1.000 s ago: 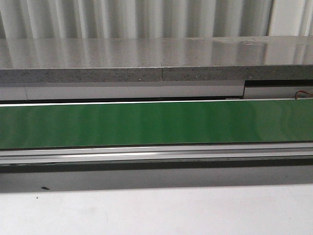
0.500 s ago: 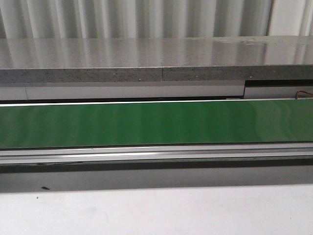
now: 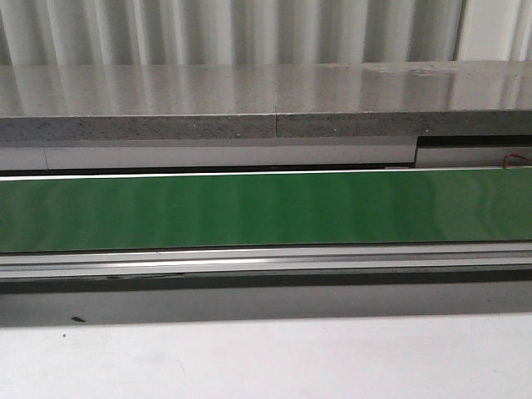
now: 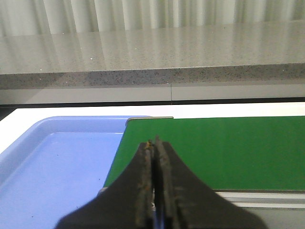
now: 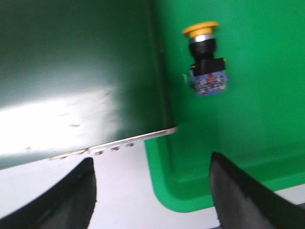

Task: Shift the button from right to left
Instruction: 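Lower the right gripper and close it on the button's blue base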

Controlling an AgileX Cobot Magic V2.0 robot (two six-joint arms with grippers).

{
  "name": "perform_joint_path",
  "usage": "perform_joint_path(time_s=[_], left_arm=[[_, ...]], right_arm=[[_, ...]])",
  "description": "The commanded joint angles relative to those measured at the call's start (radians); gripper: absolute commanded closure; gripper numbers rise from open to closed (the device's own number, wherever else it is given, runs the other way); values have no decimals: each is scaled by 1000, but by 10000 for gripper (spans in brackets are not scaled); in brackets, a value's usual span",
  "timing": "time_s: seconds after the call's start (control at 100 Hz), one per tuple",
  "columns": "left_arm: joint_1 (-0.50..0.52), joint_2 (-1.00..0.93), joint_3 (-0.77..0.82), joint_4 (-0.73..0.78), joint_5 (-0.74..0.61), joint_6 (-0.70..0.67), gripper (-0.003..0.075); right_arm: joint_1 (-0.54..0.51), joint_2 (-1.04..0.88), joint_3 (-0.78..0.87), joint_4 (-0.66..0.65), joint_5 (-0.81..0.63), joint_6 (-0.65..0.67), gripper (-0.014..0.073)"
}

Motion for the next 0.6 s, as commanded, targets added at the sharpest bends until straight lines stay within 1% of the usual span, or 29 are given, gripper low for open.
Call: perform_joint_path(time_s=[0.0, 0.11, 0.25, 0.42, 0.59], left_arm=[[3, -32, 37, -7, -77, -8, 741], [3, -32, 37, -7, -77, -8, 741], [3, -32, 37, -7, -77, -8, 741], [3, -32, 37, -7, -77, -8, 741], [3, -32, 37, -7, -77, -8, 741]], right_arm=[[-80, 28, -53, -11, -34, 0, 86], [-168, 90, -69, -10, -57, 0, 86], [-239, 167, -85, -10, -81, 0, 86], [-264, 265, -125, -10, -80, -18, 86], [-261, 348, -165, 0, -71, -110, 86]])
